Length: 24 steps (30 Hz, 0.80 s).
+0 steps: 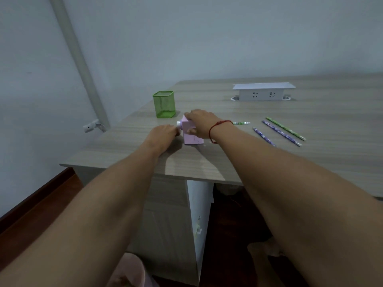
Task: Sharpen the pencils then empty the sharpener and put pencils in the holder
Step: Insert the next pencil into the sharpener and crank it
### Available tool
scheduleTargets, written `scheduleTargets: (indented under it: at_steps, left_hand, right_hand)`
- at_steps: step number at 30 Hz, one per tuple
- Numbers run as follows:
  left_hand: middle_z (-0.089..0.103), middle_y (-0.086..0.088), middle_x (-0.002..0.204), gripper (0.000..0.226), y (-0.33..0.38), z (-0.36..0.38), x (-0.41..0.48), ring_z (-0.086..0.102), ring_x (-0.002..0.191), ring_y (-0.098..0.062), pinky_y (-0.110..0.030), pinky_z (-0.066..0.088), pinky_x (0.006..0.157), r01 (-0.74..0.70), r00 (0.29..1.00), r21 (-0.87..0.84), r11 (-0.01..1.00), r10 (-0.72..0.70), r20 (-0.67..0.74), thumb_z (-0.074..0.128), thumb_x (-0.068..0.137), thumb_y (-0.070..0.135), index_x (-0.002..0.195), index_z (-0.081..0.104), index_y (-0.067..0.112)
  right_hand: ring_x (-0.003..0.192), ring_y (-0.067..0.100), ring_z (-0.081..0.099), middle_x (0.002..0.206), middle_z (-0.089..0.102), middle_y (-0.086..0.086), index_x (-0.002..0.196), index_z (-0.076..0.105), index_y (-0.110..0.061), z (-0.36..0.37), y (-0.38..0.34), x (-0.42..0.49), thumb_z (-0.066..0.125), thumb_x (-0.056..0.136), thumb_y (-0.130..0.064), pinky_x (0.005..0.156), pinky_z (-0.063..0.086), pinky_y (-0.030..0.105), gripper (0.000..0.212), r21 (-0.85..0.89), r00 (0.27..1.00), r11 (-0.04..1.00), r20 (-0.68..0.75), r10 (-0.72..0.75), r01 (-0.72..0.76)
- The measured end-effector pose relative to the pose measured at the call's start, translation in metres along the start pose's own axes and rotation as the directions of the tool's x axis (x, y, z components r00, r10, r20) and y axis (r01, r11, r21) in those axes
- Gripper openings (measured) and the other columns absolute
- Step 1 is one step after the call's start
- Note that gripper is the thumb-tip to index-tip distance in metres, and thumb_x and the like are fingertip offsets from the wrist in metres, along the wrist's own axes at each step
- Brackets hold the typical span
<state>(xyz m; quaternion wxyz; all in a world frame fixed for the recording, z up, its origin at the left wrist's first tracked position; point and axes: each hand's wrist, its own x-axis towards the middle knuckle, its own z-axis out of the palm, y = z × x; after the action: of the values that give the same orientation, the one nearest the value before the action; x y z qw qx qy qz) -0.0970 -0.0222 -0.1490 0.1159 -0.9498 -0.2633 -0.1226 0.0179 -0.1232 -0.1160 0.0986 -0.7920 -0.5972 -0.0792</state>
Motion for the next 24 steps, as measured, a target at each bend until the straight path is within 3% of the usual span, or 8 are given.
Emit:
scheduleTargets:
  at_steps: [4, 7, 9, 13, 15, 18, 21, 24]
  left_hand:
    - [0.063, -0.018, 0.112, 0.024, 0.01, 0.003, 0.001, 0.061, 0.102, -0.034, -0.038, 0.046, 0.081, 0.031, 0.998, -0.066, 0.997, -0.027, 0.051, 0.05, 0.094, 0.019, 0.112, 0.06, 0.007]
    - [0.063, -0.021, 0.113, 0.023, 0.007, 0.001, 0.0, 0.059, 0.102, -0.036, -0.038, 0.044, 0.079, 0.051, 0.998, -0.11, 0.993, -0.045, 0.053, 0.048, 0.095, 0.016, 0.11, 0.06, 0.005]
    - [0.064, -0.021, 0.109, 0.022, 0.006, 0.002, -0.003, 0.061, 0.098, -0.036, -0.036, 0.044, 0.075, 0.065, 0.997, -0.168, 0.984, -0.058, 0.042, 0.047, 0.094, 0.015, 0.104, 0.063, 0.005]
    - [0.068, -0.019, 0.097, 0.023, 0.001, -0.008, 0.0, 0.062, 0.086, -0.036, -0.037, 0.049, 0.071, 0.083, 0.98, -0.305, 0.949, -0.134, -0.149, 0.047, 0.087, 0.02, 0.098, 0.064, 0.008]
    - [0.067, -0.02, 0.105, 0.033, 0.012, -0.021, 0.01, 0.061, 0.092, -0.036, -0.039, 0.048, 0.074, 0.078, 0.946, -0.44, 0.894, -0.206, -0.25, 0.038, 0.087, 0.022, 0.107, 0.062, 0.009]
    - [0.063, -0.021, 0.117, 0.036, 0.046, -0.036, 0.023, 0.058, 0.107, -0.036, -0.04, 0.047, 0.084, 0.02, 0.944, -0.594, 0.805, -0.21, -0.253, 0.035, 0.092, 0.017, 0.114, 0.06, 0.003]
    - [0.065, -0.019, 0.104, 0.03, 0.054, -0.027, 0.026, 0.057, 0.097, -0.035, -0.034, 0.04, 0.072, 0.064, 0.946, -0.605, 0.793, -0.242, -0.217, 0.035, 0.094, 0.018, 0.1, 0.06, 0.002]
    - [0.064, -0.017, 0.105, 0.031, 0.049, -0.02, 0.026, 0.056, 0.095, -0.033, -0.034, 0.039, 0.071, 0.082, 0.942, -0.575, 0.814, -0.251, -0.221, 0.034, 0.095, 0.021, 0.101, 0.059, 0.005]
  right_hand:
    - [0.132, 0.032, 0.043, 0.147, 0.037, 0.017, 0.149, 0.026, -0.012, -0.013, 0.015, -0.006, 0.053, 0.094, -0.029, 0.106, 0.038, 0.04, 0.063, 0.225, 0.995, 0.969, 0.01, 0.1, -0.1]
    - [0.122, 0.035, 0.052, 0.136, 0.052, 0.02, 0.13, 0.052, -0.006, -0.019, 0.034, -0.008, 0.044, 0.094, -0.015, 0.099, 0.043, 0.036, 0.038, 0.169, 0.974, 0.959, 0.037, 0.224, -0.227]
    - [0.113, 0.035, 0.06, 0.126, 0.061, 0.018, 0.121, 0.062, -0.007, -0.017, 0.042, -0.015, 0.045, 0.091, -0.004, 0.093, 0.049, 0.035, 0.035, 0.049, 0.962, 0.964, 0.089, 0.256, -0.261]
    - [0.113, 0.032, 0.061, 0.128, 0.06, 0.013, 0.125, 0.062, -0.017, -0.016, 0.039, -0.022, 0.047, 0.093, 0.0, 0.091, 0.048, 0.035, 0.039, -0.001, 0.972, 0.974, 0.051, 0.227, -0.228]
    - [0.112, 0.034, 0.061, 0.126, 0.061, 0.015, 0.123, 0.064, -0.015, -0.019, 0.039, -0.022, 0.045, 0.093, 0.001, 0.091, 0.048, 0.036, 0.038, -0.002, 0.974, 0.974, 0.01, 0.227, -0.227]
    - [0.112, 0.035, 0.061, 0.122, 0.063, 0.017, 0.12, 0.065, -0.012, -0.017, 0.037, -0.023, 0.045, 0.092, 0.002, 0.092, 0.047, 0.037, 0.038, -0.002, 0.975, 0.975, -0.025, 0.221, -0.221]
    - [0.11, 0.034, 0.061, 0.121, 0.064, 0.017, 0.118, 0.066, -0.01, -0.015, 0.031, -0.024, 0.045, 0.092, 0.0, 0.092, 0.047, 0.037, 0.035, 0.006, 0.979, 0.979, -0.015, 0.204, -0.204]
    - [0.112, 0.035, 0.06, 0.123, 0.062, 0.018, 0.12, 0.065, -0.011, -0.017, 0.038, -0.029, 0.047, 0.094, -0.004, 0.092, 0.046, 0.034, 0.033, 0.003, 0.979, 0.979, -0.002, 0.202, -0.202]
